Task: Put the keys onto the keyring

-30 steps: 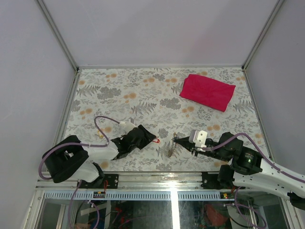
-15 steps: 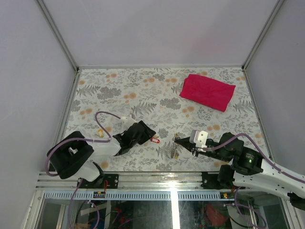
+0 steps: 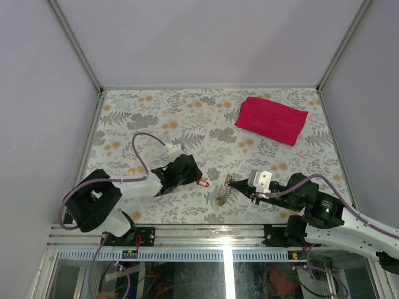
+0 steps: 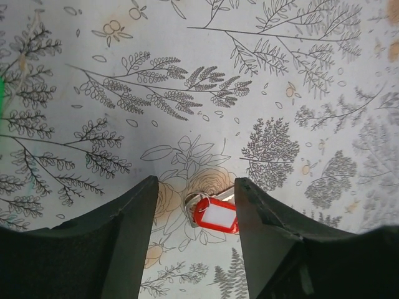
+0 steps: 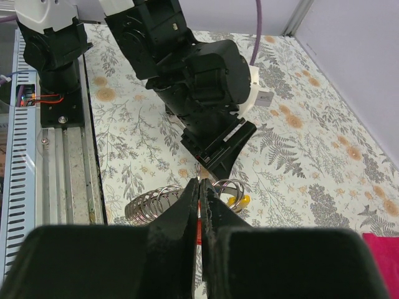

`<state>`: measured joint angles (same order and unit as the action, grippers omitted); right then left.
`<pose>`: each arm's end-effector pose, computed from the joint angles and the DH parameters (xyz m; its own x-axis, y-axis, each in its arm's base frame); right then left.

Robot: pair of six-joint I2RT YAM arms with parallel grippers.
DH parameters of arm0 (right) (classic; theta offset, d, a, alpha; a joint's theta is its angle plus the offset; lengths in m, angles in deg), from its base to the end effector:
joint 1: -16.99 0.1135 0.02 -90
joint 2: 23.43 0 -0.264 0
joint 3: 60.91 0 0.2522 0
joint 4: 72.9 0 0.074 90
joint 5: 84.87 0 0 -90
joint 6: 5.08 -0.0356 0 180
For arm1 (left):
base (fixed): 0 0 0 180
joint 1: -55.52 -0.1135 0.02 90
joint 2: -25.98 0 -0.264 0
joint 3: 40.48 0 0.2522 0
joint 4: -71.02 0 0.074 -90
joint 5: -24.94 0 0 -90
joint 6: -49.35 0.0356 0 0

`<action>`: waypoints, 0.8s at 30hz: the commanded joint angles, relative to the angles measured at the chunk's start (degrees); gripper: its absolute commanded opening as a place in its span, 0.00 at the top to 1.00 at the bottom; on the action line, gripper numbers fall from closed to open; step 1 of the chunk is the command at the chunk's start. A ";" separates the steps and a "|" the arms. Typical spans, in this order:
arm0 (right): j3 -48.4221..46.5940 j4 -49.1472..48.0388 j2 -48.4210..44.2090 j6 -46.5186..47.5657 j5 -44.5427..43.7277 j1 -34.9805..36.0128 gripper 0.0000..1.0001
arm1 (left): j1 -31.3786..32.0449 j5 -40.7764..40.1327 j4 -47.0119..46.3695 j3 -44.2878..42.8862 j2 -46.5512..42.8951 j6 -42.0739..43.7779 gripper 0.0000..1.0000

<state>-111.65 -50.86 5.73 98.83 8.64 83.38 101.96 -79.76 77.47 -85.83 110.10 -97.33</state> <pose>0.0515 0.1232 0.3340 0.2226 -0.0898 -0.9708 -0.9123 0.3318 -0.2399 0.1898 -0.1865 0.1412 -0.7515 -0.3827 -0.5374 -0.0914 0.8671 -0.4897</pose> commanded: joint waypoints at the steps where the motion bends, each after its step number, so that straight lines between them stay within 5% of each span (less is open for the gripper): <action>1: -0.46 -3.62 -0.65 -0.45 -1.06 0.34 1.00 | 1.44 -3.16 12.16 -4.60 3.21 9.85 0.46; 10: -0.38 -3.61 -0.61 -0.73 -1.04 0.32 1.00 | 6.98 -6.31 17.03 -9.41 8.22 9.70 0.46; 24: 0.06 -3.73 -1.00 -0.64 -1.13 0.34 1.00 | 7.12 -9.61 21.46 -10.01 8.44 9.36 0.67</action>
<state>-111.34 -50.82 5.28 98.59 8.64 83.38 108.80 -88.02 92.40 -96.67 116.94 -88.39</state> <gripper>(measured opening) 0.010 0.348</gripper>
